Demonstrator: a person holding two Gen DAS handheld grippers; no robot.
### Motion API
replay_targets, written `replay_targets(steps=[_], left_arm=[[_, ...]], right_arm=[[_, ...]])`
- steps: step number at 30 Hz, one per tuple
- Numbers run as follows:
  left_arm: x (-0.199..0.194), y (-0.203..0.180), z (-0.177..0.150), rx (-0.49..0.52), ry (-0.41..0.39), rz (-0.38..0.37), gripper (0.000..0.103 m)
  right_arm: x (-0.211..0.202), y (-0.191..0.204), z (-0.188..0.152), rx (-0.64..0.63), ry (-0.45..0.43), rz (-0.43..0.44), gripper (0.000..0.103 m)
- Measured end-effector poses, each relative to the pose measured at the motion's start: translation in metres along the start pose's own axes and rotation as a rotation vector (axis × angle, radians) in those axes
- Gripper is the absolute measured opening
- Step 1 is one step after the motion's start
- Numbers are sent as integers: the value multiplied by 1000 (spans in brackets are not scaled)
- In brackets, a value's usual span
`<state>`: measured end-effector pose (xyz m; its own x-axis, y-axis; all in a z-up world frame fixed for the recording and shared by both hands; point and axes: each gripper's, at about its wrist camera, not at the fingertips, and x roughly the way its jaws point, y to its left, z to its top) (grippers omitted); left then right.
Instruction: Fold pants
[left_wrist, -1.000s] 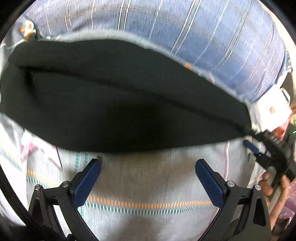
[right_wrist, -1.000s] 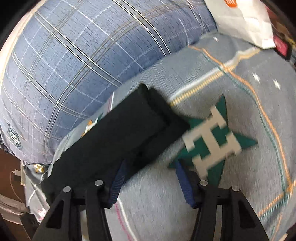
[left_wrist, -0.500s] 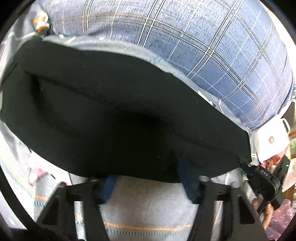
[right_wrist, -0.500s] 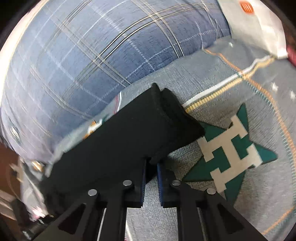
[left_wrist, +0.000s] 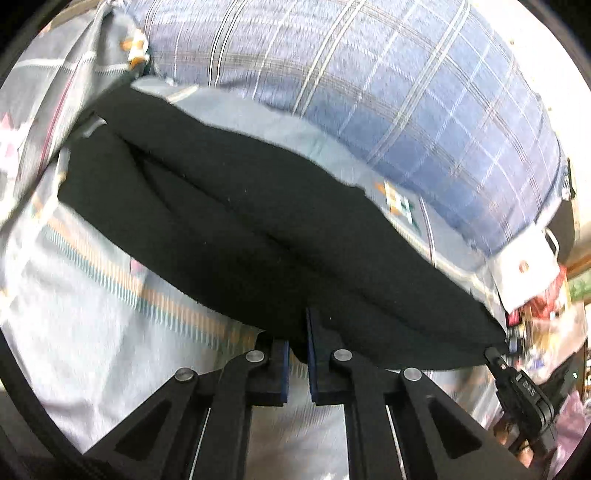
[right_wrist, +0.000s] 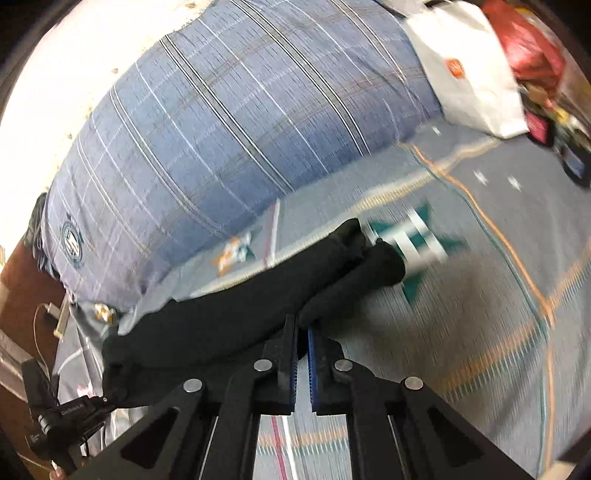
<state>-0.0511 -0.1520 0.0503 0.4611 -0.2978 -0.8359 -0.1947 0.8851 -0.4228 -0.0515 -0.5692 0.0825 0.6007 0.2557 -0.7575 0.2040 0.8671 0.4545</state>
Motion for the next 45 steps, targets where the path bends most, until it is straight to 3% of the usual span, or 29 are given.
replay_targets(steps=[4, 9, 13, 15, 19, 21, 25, 27, 30, 31, 32, 35, 37, 41, 45], left_arm=[[-6, -12, -31, 57, -16, 23, 7], [-11, -19, -49, 70, -23, 24, 8], [27, -11, -66, 109, 50, 85, 8], [26, -10, -68, 113, 45, 76, 8], [3, -25, -69, 172, -47, 73, 8], [2, -24, -72, 174, -37, 77, 8], [32, -24, -68, 152, 41, 114, 9], [32, -25, -65, 131, 45, 105, 12], [23, -22, -57, 108, 36, 67, 42], [16, -17, -55, 94, 16, 60, 58], [9, -12, -53, 80, -3, 59, 62], [-4, 11, -38, 45, -61, 109, 64], [-11, 27, -32, 26, -81, 142, 65], [-14, 79, -22, -113, -93, 168, 65], [-10, 118, 0, -270, -97, 126, 65]], right_arm=[[-10, -22, -17, 58, 26, -21, 5], [-42, -19, -21, 30, -12, -55, 5], [-16, -33, -29, 84, 106, -134, 5], [-8, -41, -30, 139, 133, -144, 5], [-31, -29, -27, 79, 52, -134, 5], [-28, -27, -30, 48, 54, -166, 5], [4, -44, -41, 84, 138, -194, 5], [1, -44, -39, 69, 116, -179, 5], [-2, -45, -41, 63, 108, -151, 8], [-3, -48, -43, 88, 118, -123, 9], [-5, -49, -44, 103, 122, -97, 10], [-12, -47, -52, 124, 137, -8, 26], [-18, -40, -62, 122, 145, 33, 72], [-19, -23, -75, 53, 170, 32, 75], [-5, -19, -75, 34, 177, -9, 73]])
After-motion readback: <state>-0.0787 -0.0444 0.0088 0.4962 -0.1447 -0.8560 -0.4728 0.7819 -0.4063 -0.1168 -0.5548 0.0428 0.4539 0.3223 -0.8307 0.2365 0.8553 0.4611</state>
